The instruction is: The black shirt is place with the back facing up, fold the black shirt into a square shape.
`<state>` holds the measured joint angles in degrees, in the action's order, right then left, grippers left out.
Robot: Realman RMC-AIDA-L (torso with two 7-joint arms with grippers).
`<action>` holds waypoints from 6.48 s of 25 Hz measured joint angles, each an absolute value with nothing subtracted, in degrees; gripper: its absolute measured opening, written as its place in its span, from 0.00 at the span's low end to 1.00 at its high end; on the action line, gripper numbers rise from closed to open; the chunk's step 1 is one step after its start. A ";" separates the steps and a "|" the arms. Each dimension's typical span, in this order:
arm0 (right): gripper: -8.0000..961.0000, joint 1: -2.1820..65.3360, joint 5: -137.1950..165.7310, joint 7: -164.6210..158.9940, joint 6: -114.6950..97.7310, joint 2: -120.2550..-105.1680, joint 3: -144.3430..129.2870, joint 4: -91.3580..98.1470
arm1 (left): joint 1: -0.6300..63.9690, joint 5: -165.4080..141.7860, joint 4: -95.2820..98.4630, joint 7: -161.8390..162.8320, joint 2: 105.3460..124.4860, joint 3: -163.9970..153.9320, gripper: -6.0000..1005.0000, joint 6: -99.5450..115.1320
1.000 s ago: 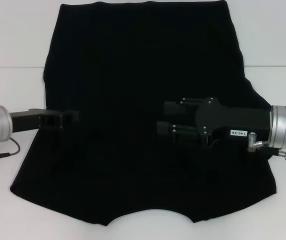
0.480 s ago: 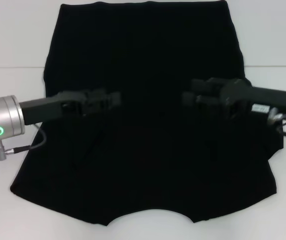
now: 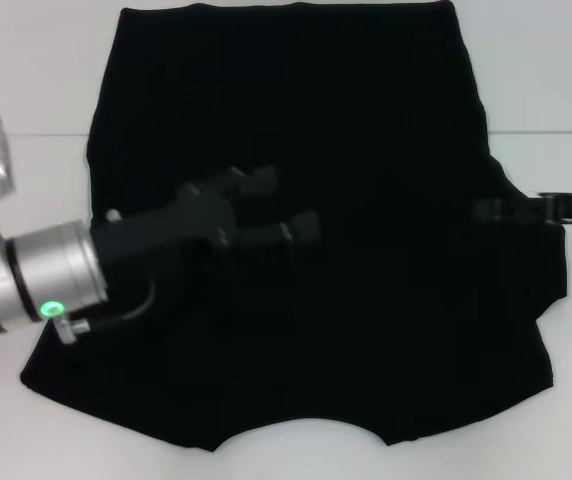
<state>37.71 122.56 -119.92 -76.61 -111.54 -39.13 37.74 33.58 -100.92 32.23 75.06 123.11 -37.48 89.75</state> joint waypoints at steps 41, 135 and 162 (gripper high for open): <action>0.63 35.91 136.15 -135.11 -59.93 -111.90 -40.18 34.17 | 34.47 -110.79 32.43 62.78 123.93 -48.78 0.95 85.23; 0.08 38.29 126.56 -113.62 -59.31 -116.95 -26.92 33.27 | 34.14 -109.25 32.44 64.27 123.92 -48.17 0.94 85.23; 0.11 41.20 126.50 -113.15 -64.98 -118.70 -32.81 32.52 | 34.05 -109.25 32.45 64.33 123.93 -47.51 0.94 84.98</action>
